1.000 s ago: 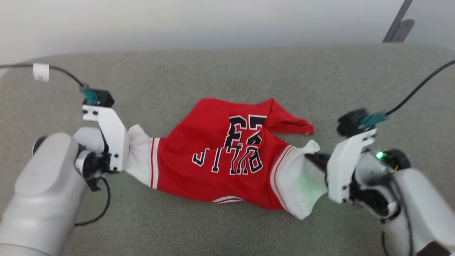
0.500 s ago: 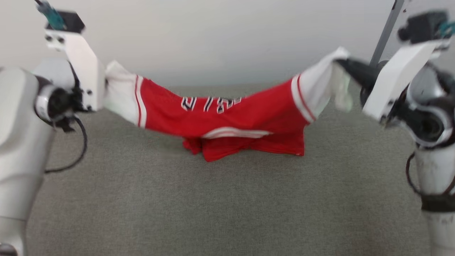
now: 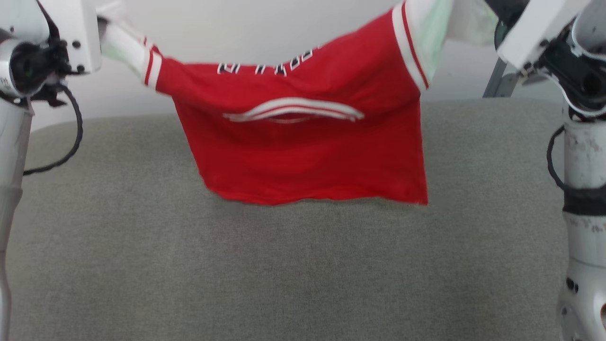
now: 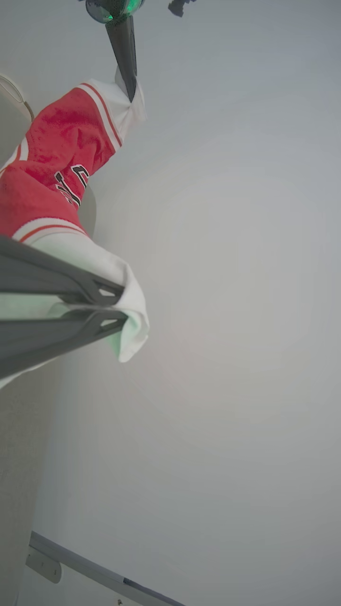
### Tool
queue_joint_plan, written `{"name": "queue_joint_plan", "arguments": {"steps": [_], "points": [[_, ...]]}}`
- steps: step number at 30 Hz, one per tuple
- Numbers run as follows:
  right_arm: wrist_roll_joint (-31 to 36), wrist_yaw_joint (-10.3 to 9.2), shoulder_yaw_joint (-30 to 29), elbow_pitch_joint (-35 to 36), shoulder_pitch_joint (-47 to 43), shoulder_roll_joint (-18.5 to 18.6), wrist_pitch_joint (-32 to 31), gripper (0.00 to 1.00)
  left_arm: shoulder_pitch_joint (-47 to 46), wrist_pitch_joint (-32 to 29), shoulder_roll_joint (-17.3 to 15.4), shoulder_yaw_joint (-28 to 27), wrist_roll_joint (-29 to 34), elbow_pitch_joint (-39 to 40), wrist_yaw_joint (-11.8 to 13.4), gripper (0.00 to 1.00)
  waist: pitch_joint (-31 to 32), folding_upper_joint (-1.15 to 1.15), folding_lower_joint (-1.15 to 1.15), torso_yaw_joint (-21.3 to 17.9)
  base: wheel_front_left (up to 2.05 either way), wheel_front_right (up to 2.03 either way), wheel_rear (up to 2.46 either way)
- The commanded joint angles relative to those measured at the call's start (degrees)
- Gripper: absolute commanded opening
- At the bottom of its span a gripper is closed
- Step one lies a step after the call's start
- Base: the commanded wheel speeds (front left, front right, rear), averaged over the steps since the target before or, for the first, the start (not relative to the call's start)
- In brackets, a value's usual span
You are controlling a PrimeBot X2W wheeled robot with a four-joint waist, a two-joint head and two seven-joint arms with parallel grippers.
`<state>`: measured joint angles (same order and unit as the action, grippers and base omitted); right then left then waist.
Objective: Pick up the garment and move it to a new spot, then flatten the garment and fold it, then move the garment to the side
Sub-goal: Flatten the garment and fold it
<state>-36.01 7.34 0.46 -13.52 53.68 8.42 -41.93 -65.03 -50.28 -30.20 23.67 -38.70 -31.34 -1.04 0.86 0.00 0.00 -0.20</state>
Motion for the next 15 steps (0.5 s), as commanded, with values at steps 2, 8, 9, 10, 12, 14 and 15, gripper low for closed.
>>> {"name": "queue_joint_plan", "arguments": {"steps": [2, 8, 9, 10, 12, 14, 15], "points": [[1.36, 0.27, 0.82, -1.84, 2.15, -0.10, 3.17, 0.00, -1.87, 2.24, 0.84, 0.07, 0.93, -1.03, -0.48, 0.00, -1.54, 0.00, 0.00, -0.13, 0.00, 0.00, 0.00], [3.92, 0.27, 5.55, -8.46, 9.65, 0.91, 15.29, 0.00, -8.62, 11.05, 3.27, 0.10, 3.07, -5.54, -1.52, 0.00, -8.07, 0.00, 0.00, -0.38, 0.00, 0.00, 0.00], [4.22, 0.27, 5.92, -9.78, 11.08, 1.00, 18.20, 0.00, -9.95, 12.80, 3.60, 0.29, 3.93, -6.55, -1.70, 0.00, -9.19, 0.00, 0.00, -0.39, 0.00, 0.00, 0.00], [5.20, 0.26, 6.85, -11.09, 12.72, 1.46, 21.16, 0.00, -11.40, 14.88, 4.00, 0.36, 4.47, -7.46, -1.98, 0.00, -10.28, 0.00, 0.00, -0.41, 0.00, 0.00, 0.00], [6.31, 0.26, 9.03, -13.85, 15.58, 1.91, 27.15, 0.00, -14.39, 19.22, 4.64, 0.60, 6.18, -9.32, -2.06, 0.00, -12.38, 0.00, 0.00, -0.35, 0.00, 0.00, 0.00], [8.19, 0.26, 10.60, -17.05, 18.49, 2.46, 33.30, 0.00, -17.23, 24.31, 5.26, 0.73, 7.42, -11.08, -2.24, 0.00, -14.16, 0.00, 0.00, -0.26, 0.00, 0.00, 0.00], [9.53, 0.26, 11.30, -18.34, 20.18, 2.73, 37.12, 0.00, -18.57, 26.90, 5.41, 0.87, 8.40, -12.15, -2.22, 0.00, -14.96, 0.00, 0.00, -0.23, 0.00, 0.00, 0.00]]}}
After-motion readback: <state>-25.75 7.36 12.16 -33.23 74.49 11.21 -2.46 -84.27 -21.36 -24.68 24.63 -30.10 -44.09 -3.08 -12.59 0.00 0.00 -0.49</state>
